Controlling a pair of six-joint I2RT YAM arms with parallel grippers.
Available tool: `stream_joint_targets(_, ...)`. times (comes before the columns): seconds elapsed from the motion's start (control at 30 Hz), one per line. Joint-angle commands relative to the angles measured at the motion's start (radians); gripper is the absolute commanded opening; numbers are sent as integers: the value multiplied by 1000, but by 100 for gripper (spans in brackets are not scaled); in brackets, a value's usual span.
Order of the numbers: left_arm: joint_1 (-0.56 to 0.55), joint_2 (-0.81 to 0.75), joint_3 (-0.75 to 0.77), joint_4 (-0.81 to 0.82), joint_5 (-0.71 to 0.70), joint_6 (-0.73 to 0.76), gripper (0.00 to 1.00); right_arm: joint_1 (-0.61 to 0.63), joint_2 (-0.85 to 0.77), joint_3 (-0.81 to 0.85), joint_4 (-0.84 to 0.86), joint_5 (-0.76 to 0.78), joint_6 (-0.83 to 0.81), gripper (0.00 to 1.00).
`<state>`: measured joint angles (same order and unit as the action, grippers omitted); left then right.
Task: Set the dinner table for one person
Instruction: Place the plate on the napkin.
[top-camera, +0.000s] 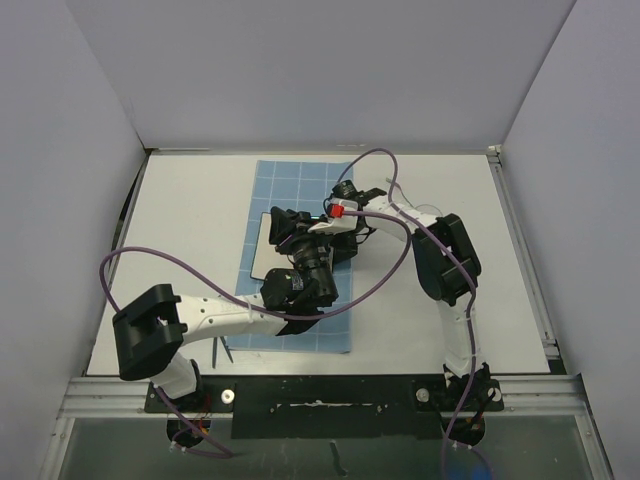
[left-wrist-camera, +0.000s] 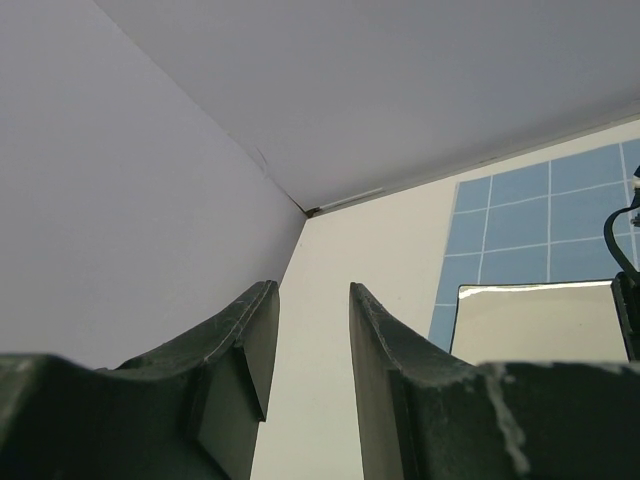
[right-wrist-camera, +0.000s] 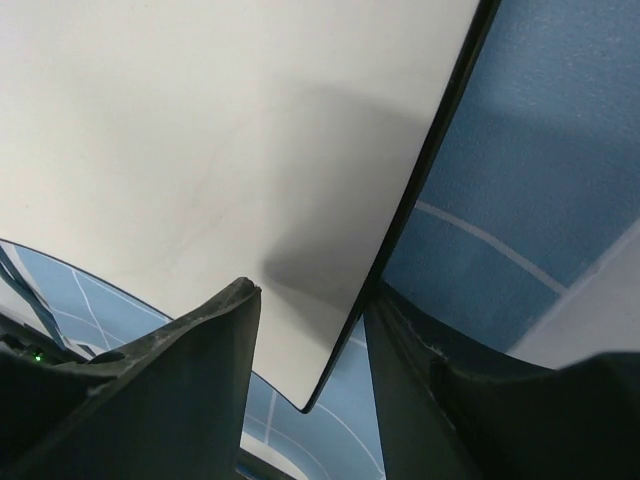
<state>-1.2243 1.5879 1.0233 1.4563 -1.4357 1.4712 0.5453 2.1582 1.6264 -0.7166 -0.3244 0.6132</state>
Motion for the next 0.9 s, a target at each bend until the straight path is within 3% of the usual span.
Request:
stream_joint_targets(0.0,-1,12,55,55,3,3,33,20,-7,-21,-4,17,-21,47)
stream_joint_targets(0.6,-6,-11,66,55,-9,5,32,-5,-212,64,-155,100,-68,43)
stream_joint_targets(0.63,-7,-11,66,55,-10,3,32,-7,-224,62,-154,100,-66,38)
stream_joint_targets(0.7,-7,-12,65,55,-14,3,32,-8,-239,47,-137,103,-61,3)
stream_joint_targets(0.87,-9,-18,57,55,-20,1,32,-10,-225,-8,-61,52,-48,0)
